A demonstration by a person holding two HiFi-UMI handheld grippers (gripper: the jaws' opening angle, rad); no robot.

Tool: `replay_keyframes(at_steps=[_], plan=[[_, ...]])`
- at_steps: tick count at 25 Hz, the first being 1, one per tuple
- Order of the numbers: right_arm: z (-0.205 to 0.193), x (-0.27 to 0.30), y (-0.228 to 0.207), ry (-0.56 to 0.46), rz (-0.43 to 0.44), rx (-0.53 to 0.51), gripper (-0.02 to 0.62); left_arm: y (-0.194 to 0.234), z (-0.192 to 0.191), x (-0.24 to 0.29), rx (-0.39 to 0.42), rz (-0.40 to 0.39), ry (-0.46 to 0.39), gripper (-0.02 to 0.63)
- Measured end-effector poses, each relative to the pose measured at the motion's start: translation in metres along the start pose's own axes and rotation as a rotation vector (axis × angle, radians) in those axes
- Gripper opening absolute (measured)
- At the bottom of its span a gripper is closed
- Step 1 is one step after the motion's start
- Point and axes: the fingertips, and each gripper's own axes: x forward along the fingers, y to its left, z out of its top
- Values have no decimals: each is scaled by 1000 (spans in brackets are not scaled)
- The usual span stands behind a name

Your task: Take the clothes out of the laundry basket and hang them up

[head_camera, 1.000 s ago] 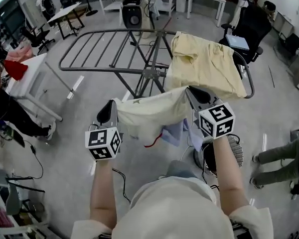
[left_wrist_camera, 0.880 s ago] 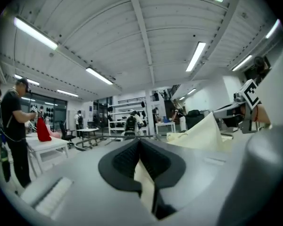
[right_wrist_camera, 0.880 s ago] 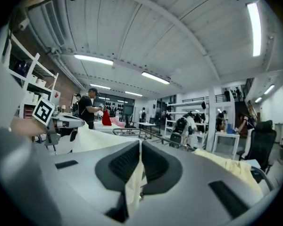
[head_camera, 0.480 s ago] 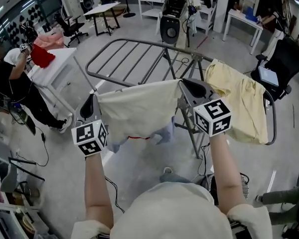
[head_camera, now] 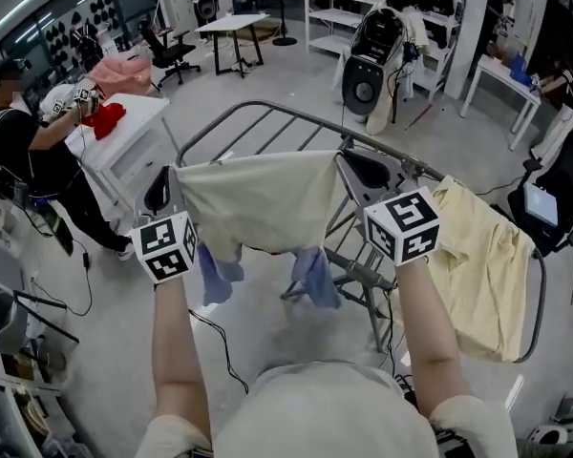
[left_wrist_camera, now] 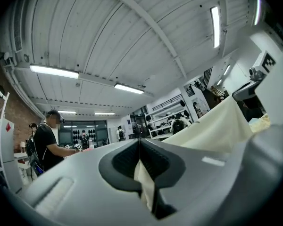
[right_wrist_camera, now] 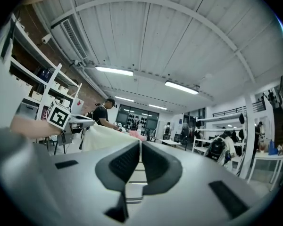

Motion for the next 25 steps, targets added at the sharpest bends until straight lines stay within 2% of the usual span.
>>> replay_keyframes(at_steps=[9, 13, 21, 25], plan=[[-9, 100, -27, -6, 7, 1, 17, 41, -15, 115, 38, 19, -4, 12], [-6, 151, -34, -6, -30, -9, 17, 67, -18, 178, 53, -9, -8, 11], [-25, 225, -53, 53, -187, 41, 17, 77, -24, 297, 123, -168, -45, 11], [-41, 242, -68, 105, -265, 39, 17, 58, -31, 344, 141, -270, -68, 11]])
